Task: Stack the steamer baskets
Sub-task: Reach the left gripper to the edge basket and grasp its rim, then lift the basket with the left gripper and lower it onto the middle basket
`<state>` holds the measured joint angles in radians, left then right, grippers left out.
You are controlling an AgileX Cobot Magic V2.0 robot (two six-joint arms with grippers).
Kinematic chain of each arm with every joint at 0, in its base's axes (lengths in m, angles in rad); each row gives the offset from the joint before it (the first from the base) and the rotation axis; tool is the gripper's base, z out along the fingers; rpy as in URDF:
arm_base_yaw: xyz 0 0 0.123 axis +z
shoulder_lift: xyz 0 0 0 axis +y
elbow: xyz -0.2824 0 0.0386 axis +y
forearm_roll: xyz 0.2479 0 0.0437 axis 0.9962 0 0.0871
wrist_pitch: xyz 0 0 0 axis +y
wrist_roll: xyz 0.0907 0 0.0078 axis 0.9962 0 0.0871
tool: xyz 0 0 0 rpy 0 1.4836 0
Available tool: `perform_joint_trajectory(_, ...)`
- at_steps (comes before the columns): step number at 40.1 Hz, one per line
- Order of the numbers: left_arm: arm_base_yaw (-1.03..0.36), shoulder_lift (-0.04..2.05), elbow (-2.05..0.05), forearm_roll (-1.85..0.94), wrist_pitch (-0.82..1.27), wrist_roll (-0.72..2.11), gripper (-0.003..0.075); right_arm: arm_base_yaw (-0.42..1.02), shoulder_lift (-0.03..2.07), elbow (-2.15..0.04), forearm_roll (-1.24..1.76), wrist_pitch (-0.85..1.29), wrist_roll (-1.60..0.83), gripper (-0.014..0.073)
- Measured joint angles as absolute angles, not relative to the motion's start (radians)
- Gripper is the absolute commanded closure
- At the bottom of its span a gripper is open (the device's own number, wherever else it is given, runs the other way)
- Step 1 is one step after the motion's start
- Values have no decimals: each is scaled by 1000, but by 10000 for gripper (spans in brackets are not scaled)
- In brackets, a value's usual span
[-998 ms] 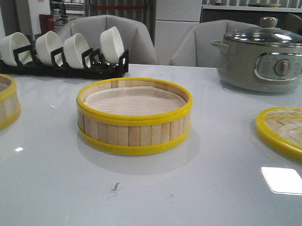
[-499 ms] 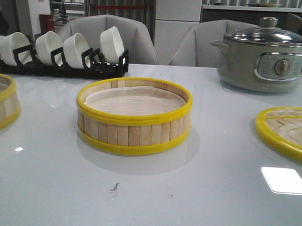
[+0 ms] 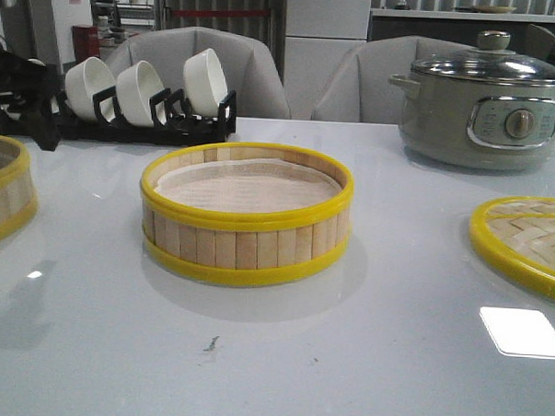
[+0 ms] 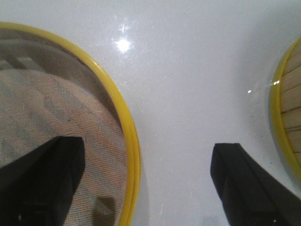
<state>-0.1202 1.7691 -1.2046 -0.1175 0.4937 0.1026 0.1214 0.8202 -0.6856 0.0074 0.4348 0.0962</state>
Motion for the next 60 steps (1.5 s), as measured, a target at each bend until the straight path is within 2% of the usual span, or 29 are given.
perform_joint_trajectory(15, -120, 1866, -1207, -117, 499, 103, 133, 121, 820, -686, 7, 443, 96, 286)
perform_joint_trajectory(19, -120, 1870, -1207, -117, 512, 103, 162, 121, 820, -686, 7, 443, 96, 286)
perform_joint_trajectory(22, -120, 1870, -1207, -117, 522, 103, 230, 121, 820, -686, 7, 443, 96, 286)
perform_joint_trajectory(24, -120, 1870, -1207, -117, 531, 103, 311, 121, 820, -686, 7, 443, 96, 286)
perform_joint_trajectory(30, -120, 1870, -1208, -115, 554, 99, 653, 121, 820, -686, 7, 443, 96, 286)
perform_joint_trajectory(32, -120, 1870, -1208, -113, 562, 99, 612, 121, 820, -686, 7, 443, 96, 286)
perform_joint_trajectory(39, -120, 1870, -1225, -113, 603, 97, 634, 121, 820, -686, 7, 443, 96, 286)
perform_joint_trajectory(48, -150, 1860, -1369, -122, 740, 84, 634, 121, 820, -686, 7, 443, 96, 286)
perform_joint_trajectory(60, -334, 1841, -1661, -143, 885, 80, 634, 121, 820, -686, 7, 443, 96, 286)
